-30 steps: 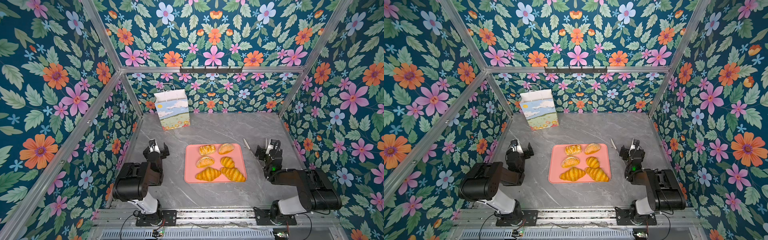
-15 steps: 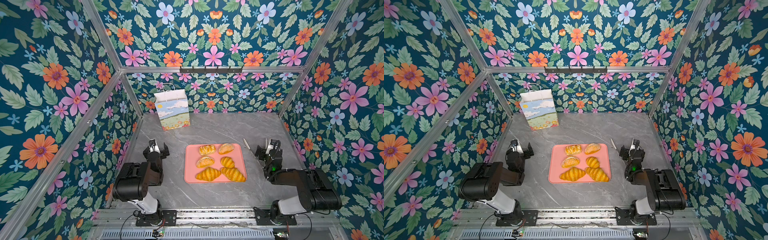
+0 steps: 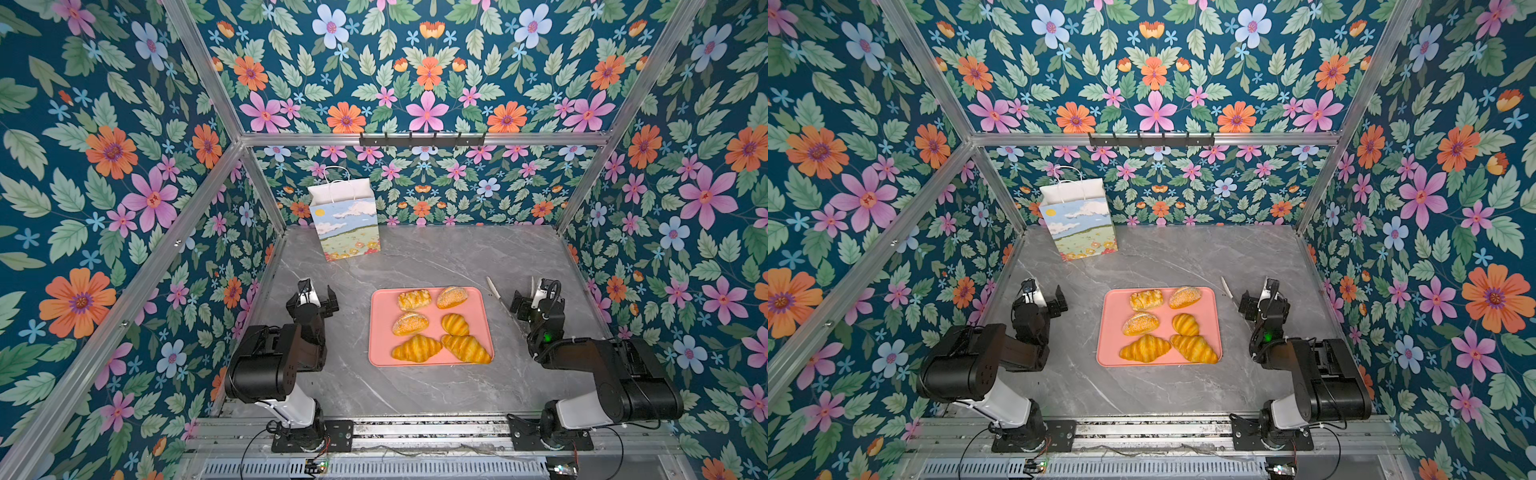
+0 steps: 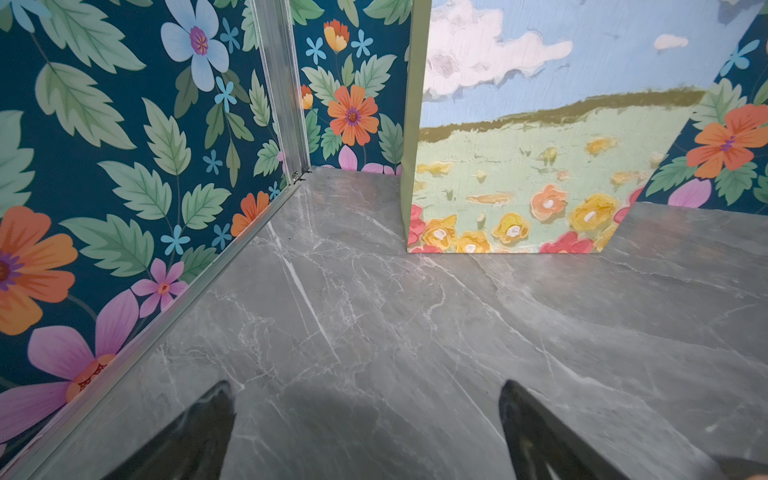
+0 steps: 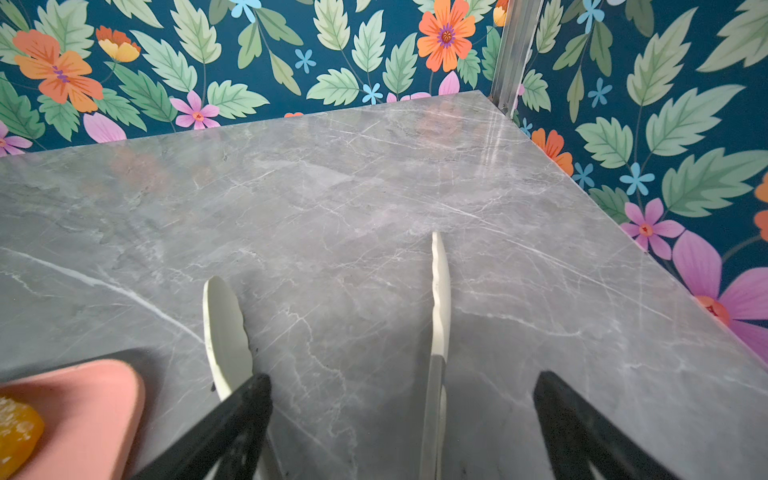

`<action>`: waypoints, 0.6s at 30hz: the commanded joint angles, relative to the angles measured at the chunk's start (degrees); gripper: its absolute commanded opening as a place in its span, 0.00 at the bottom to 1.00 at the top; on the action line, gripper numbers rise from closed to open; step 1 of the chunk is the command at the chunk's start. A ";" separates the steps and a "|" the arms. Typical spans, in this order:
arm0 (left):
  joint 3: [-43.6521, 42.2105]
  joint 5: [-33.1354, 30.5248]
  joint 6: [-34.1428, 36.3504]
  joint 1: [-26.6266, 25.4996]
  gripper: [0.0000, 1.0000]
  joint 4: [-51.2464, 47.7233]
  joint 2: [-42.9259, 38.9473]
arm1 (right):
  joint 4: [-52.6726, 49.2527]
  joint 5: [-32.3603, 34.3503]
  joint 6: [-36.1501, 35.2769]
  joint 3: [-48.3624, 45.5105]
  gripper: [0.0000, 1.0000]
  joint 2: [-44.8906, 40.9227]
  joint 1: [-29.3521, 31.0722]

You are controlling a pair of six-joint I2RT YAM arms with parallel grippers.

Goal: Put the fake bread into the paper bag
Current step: 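Grasp the paper bag's edge with left gripper while right arm nears tongs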

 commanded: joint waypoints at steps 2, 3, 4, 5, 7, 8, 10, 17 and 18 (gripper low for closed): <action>0.40 0.06 0.53 -0.08 1.00 -0.33 0.09 | 2.16 0.01 -0.13 0.14 0.99 -0.03 0.03; 0.40 0.02 0.53 -0.13 1.00 -0.34 0.12 | 2.15 0.00 -0.11 0.12 0.99 0.01 -0.01; 0.40 0.11 0.57 -0.11 1.00 -0.33 0.08 | 2.11 0.04 -0.14 0.15 0.99 -0.03 0.03; 0.40 0.11 0.52 -0.10 1.00 -0.39 0.07 | 2.16 0.02 -0.14 0.10 0.99 0.01 0.01; 0.36 0.19 0.35 -0.09 1.00 -0.29 0.05 | 2.16 0.05 -0.14 0.18 0.99 -0.02 0.03; 0.23 0.29 0.35 -0.06 1.00 -0.22 0.03 | 2.14 -0.03 -0.14 0.16 0.99 -0.03 0.03; 0.01 0.14 0.43 -0.02 1.00 0.30 -0.21 | 2.13 -0.03 -0.14 0.10 0.99 -0.03 0.04; -0.09 -3.32 -0.97 -0.10 1.00 -11.59 -15.21 | -4.44 2.52 0.72 -0.72 0.99 -10.03 0.03; 0.51 -3.87 -1.53 -0.11 1.00 -13.63 -17.08 | -8.70 2.57 0.99 0.50 0.99 -12.68 0.06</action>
